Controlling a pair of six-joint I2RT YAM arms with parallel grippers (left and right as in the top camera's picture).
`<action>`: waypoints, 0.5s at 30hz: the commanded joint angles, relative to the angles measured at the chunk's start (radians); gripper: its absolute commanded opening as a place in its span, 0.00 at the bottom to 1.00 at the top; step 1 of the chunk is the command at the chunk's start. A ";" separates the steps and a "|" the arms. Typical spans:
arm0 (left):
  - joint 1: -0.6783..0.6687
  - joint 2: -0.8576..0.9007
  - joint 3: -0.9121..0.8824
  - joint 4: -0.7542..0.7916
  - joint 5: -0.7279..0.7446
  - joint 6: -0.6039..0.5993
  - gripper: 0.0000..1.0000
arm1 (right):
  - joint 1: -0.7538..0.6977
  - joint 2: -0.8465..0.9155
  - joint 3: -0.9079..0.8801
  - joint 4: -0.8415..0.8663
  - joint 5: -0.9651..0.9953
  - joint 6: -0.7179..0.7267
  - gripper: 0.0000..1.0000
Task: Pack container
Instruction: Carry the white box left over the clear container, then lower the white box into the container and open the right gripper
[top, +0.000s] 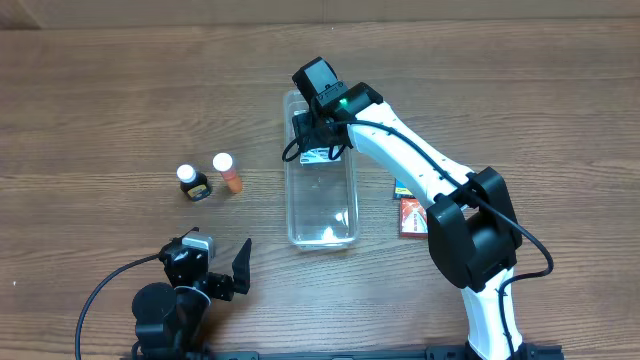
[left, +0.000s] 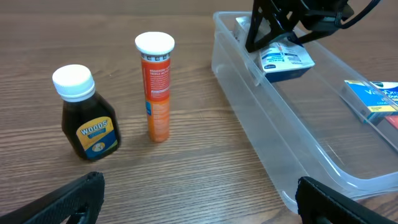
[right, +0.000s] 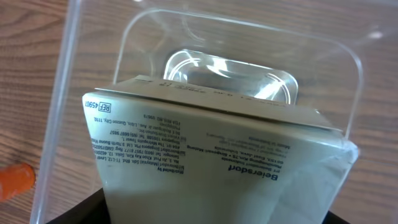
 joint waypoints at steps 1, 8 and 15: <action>0.005 -0.009 -0.003 0.003 0.008 0.015 1.00 | -0.014 0.015 0.000 0.001 -0.008 -0.048 0.71; 0.005 -0.009 -0.002 0.003 0.008 0.015 1.00 | -0.014 0.031 0.003 0.012 -0.019 -0.015 0.85; 0.005 -0.009 -0.002 0.003 0.008 0.015 1.00 | -0.014 0.021 0.067 -0.016 -0.019 -0.015 0.81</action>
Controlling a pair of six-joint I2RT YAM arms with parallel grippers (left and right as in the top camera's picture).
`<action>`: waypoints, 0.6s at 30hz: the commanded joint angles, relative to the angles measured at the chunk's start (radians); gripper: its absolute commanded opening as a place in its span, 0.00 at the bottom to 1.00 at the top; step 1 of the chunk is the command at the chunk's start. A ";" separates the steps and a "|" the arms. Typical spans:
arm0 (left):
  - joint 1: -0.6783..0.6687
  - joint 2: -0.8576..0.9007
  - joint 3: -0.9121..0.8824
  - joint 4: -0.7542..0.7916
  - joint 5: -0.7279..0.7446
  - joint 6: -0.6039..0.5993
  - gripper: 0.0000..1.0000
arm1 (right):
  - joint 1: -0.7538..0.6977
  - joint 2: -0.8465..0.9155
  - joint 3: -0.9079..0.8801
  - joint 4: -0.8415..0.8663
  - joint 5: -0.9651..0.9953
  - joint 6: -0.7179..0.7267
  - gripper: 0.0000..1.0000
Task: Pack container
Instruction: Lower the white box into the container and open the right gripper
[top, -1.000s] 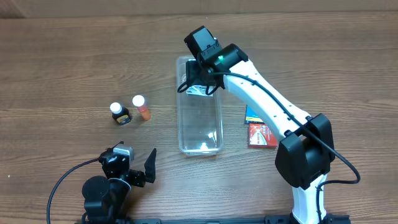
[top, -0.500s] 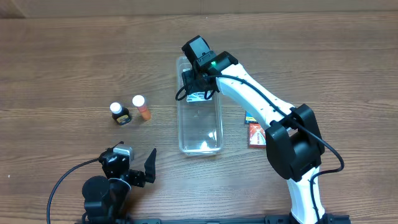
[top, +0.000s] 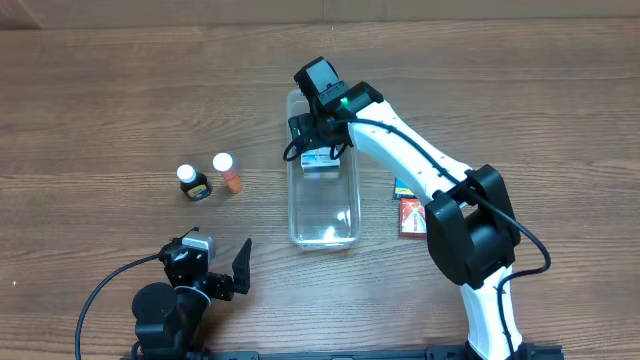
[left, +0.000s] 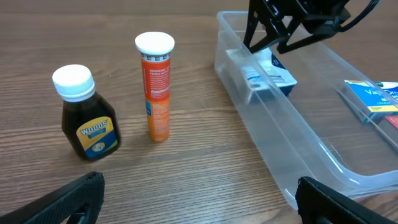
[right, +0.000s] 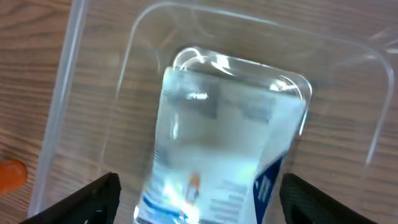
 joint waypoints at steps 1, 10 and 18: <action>0.004 -0.009 -0.003 0.003 0.008 0.015 1.00 | -0.006 -0.011 0.093 -0.034 -0.002 0.005 0.79; 0.004 -0.009 -0.003 0.003 0.008 0.015 1.00 | -0.017 -0.103 0.290 -0.187 -0.003 0.074 0.56; 0.004 -0.009 -0.003 0.003 0.008 0.015 1.00 | -0.021 -0.056 0.154 -0.139 0.001 0.122 0.15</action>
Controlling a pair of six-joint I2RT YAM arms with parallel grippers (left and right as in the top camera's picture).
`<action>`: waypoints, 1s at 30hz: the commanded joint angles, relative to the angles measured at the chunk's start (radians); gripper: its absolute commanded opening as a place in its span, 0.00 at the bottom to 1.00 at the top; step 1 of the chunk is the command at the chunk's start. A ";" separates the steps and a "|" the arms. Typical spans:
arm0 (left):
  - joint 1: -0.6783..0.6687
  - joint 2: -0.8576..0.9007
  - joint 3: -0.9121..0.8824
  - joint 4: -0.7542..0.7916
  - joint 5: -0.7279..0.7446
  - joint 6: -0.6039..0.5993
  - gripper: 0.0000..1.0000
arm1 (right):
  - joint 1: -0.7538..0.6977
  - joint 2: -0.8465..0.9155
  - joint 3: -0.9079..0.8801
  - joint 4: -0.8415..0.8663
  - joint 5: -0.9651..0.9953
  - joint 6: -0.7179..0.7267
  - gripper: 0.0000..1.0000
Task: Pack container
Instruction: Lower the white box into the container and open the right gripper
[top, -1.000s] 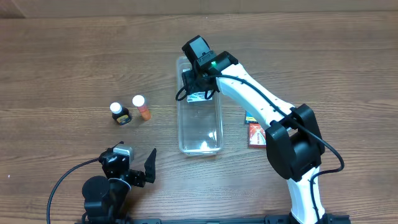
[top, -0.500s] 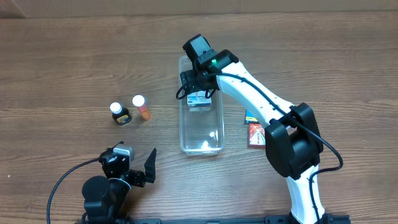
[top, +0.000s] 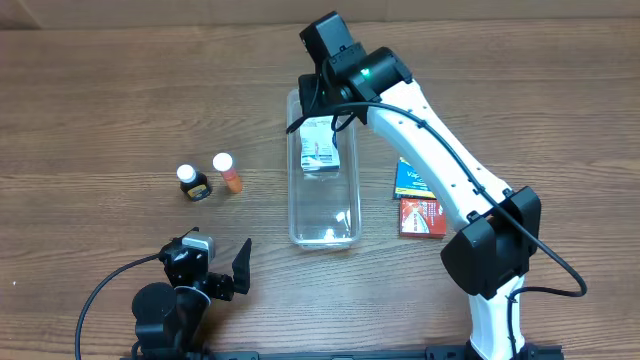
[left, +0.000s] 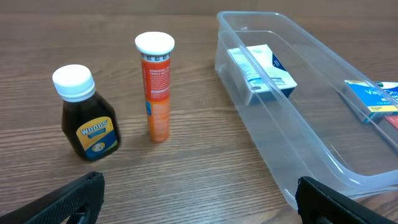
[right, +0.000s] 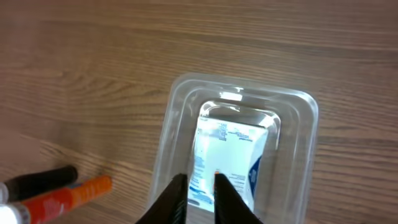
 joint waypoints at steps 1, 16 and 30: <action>0.004 -0.009 -0.002 0.003 0.008 0.015 1.00 | -0.009 0.039 -0.108 0.046 0.000 0.055 0.15; 0.004 -0.009 -0.002 0.003 0.008 0.015 1.00 | -0.010 0.198 -0.229 0.176 -0.026 0.054 0.15; 0.004 -0.009 -0.003 0.003 0.008 0.015 1.00 | -0.042 0.032 0.127 -0.072 -0.022 0.038 0.22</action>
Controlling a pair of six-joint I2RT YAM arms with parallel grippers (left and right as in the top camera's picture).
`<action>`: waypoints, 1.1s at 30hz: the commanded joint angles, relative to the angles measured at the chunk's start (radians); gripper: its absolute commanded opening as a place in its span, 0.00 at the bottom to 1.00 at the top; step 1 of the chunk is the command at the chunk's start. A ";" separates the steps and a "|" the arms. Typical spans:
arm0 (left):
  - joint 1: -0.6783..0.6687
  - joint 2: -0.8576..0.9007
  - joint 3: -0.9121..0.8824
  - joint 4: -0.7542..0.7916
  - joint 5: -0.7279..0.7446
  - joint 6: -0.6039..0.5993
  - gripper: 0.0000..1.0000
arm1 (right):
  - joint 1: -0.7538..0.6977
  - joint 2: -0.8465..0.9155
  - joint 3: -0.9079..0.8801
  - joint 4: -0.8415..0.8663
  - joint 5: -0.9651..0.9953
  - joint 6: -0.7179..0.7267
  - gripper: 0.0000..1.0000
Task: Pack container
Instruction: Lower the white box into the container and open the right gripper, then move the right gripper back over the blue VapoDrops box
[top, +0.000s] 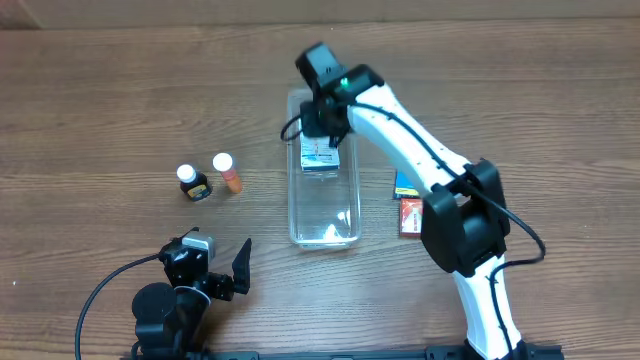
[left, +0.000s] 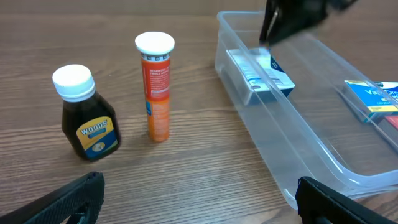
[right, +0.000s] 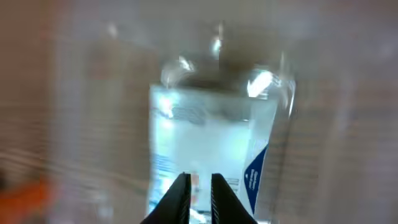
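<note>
A clear plastic container (top: 322, 215) lies lengthwise mid-table, with a white and blue box (top: 318, 157) flat in its far end. My right gripper (top: 326, 135) hangs low over that box, shut and empty. In the blurred right wrist view its fingertips (right: 180, 186) sit nearly together above the box (right: 214, 140). A brown bottle (top: 192, 182) and an orange tube (top: 229, 173) stand left of the container. My left gripper (left: 199, 199) rests open near the table's front, facing the bottle (left: 87, 121), the tube (left: 157, 93) and the container's wall (left: 261, 143).
A blue pack (top: 403, 184) and a red pack (top: 412, 217) lie on the table just right of the container. The blue pack (left: 376, 99) shows through the container's wall in the left wrist view. Bare wood surrounds everything.
My right gripper was raised above the container's far end, shut. Now it is down close over the box in the container, still shut. The box, the bottle, the tube and the left arm have not moved.
My right gripper first held the white and blue box tilted in the container's far end. Then it stood open with the box lying in the container. After that it was raised and shut, empty. Now it is low over the box again.
</note>
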 joint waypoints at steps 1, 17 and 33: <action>0.004 -0.009 -0.002 0.003 0.008 0.015 1.00 | -0.037 -0.140 0.158 -0.080 -0.001 0.019 0.27; 0.004 -0.009 -0.002 0.003 0.008 0.015 1.00 | -0.487 -0.219 -0.029 -0.428 -0.196 0.322 1.00; 0.004 -0.009 -0.002 0.003 0.008 0.015 1.00 | -0.393 -0.219 -0.407 -0.253 -0.246 0.655 1.00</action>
